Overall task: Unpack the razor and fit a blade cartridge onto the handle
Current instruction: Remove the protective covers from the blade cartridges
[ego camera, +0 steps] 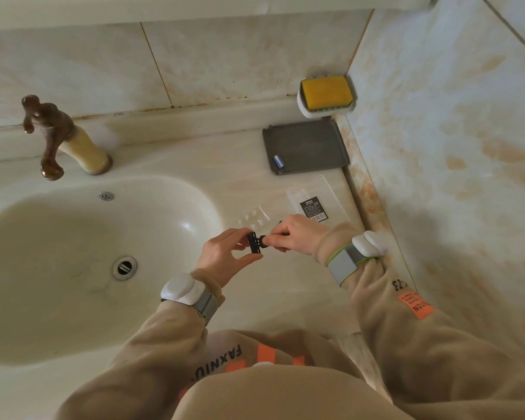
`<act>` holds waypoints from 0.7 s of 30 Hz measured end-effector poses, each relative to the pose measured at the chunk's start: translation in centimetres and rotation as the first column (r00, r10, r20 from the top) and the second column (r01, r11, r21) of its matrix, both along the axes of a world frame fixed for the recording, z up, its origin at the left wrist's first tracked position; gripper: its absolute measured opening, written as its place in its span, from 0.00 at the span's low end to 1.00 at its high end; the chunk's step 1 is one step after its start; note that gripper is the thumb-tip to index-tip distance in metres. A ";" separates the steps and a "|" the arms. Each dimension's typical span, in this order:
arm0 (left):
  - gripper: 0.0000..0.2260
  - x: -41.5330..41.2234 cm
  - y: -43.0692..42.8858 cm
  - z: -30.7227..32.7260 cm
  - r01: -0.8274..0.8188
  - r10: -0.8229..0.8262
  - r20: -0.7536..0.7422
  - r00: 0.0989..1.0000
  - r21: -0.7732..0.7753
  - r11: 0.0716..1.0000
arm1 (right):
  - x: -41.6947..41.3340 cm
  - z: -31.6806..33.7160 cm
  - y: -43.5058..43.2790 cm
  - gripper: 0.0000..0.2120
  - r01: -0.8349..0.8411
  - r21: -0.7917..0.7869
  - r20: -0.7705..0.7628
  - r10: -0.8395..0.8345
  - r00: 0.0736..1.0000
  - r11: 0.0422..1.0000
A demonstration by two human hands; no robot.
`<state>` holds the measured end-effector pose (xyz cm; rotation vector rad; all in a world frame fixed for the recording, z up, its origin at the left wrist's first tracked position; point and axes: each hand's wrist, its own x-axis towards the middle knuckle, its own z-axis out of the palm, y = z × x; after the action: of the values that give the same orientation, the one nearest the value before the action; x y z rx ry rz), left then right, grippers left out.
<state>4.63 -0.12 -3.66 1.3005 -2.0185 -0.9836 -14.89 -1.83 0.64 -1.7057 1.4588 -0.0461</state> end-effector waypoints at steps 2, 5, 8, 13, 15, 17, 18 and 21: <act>0.20 0.1 0.1 0.0 0.019 -0.019 -0.009 1.000 -0.014 1.000 | 0.1 0.0 0.0 0.22 -0.008 0.019 0.005 0.008 1.000 1.000; 0.21 0.3 0.0 0.2 0.055 -0.055 0.000 0.998 -0.017 0.998 | 0.0 -0.2 -0.1 0.22 -0.017 0.044 0.007 0.016 1.000 0.999; 0.20 0.6 -0.2 0.5 0.110 -0.107 0.053 0.993 -0.062 0.992 | 0.1 -0.2 -0.1 0.22 -0.022 0.061 0.006 0.022 1.000 0.998; 0.15 0.4 -0.4 0.9 0.232 -0.190 0.222 0.956 -0.181 0.956 | 0.1 -0.1 0.0 0.21 -0.041 0.110 -0.064 0.048 0.997 0.993; 0.15 0.3 -0.3 0.7 0.254 -0.201 0.255 0.946 -0.193 0.948 | 0.4 0.0 0.2 0.21 -0.042 0.114 -0.102 0.053 0.993 0.993; 0.15 0.5 -0.2 0.5 0.246 -0.192 0.275 0.942 -0.178 0.953 | 0.9 -0.1 0.4 0.20 -0.052 0.113 -0.122 0.066 0.990 0.992; 0.15 0.5 -0.2 0.4 0.242 -0.190 0.279 0.941 -0.165 0.956 | 0.9 -0.1 0.6 0.20 -0.053 0.111 -0.130 0.067 0.989 0.992; 0.16 0.1 -0.3 0.6 0.222 -0.189 0.273 0.943 -0.093 0.971 | 0.8 0.0 0.7 0.18 -0.047 0.131 -0.121 0.063 0.991 0.990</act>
<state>4.75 -0.42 -3.07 1.2249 -2.4179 -0.7937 -14.13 -1.17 0.61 -1.6678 1.4721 0.1830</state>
